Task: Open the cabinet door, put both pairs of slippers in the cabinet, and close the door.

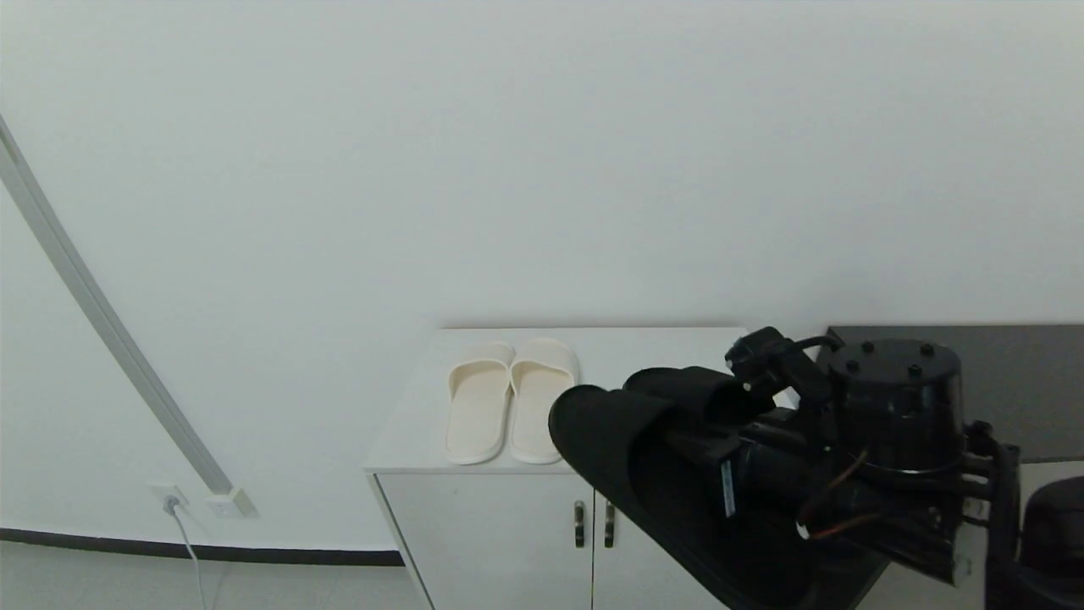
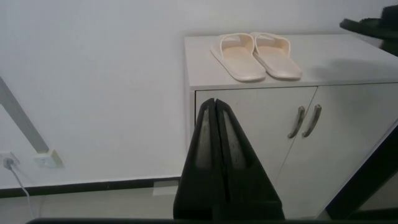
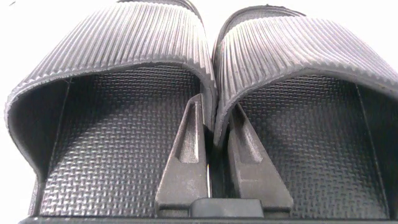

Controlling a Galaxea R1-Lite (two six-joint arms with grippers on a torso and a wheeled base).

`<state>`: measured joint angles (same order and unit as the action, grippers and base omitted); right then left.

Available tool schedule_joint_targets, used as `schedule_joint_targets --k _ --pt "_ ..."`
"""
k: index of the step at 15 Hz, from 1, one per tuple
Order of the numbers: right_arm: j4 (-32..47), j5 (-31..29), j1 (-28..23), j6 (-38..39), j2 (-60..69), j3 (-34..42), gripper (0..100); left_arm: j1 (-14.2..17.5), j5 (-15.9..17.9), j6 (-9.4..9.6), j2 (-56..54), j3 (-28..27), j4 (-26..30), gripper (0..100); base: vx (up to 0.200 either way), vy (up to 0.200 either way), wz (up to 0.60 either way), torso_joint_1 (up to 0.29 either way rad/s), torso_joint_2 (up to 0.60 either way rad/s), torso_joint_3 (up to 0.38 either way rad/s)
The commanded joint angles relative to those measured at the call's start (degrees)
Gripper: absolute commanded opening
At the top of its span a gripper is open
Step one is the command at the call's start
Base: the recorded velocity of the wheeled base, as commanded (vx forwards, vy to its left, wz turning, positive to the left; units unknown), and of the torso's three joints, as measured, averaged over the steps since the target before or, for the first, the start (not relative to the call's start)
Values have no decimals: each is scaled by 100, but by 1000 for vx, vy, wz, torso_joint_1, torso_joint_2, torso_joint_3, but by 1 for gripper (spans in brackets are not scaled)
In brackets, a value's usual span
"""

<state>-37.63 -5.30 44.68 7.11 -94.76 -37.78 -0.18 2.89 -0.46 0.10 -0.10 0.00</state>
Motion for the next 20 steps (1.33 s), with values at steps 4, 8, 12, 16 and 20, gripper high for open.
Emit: schedule_joint_targets --k 4,8,12,16,20 --pt "98 240 243 -25 599 482 0 1 1 -6 -1 1 0 0 0 0 0 0 0 0" --pt "98 319 287 -25 599 570 0 1 1 -6 -1 1 0 0 0 0 0 0 0 0" --pt "89 328 287 -25 599 623 0 1 1 -6 -1 1 0 0 -200 0 0 10 6 1" --pt "72 319 287 -16 546 658 0 1 1 -15 -1 1 0 0 0 0 0 0 0 0" --pt "72 346 287 -16 546 658 0 1 1 -15 -1 1 0 0 0 0 0 0 0 0"
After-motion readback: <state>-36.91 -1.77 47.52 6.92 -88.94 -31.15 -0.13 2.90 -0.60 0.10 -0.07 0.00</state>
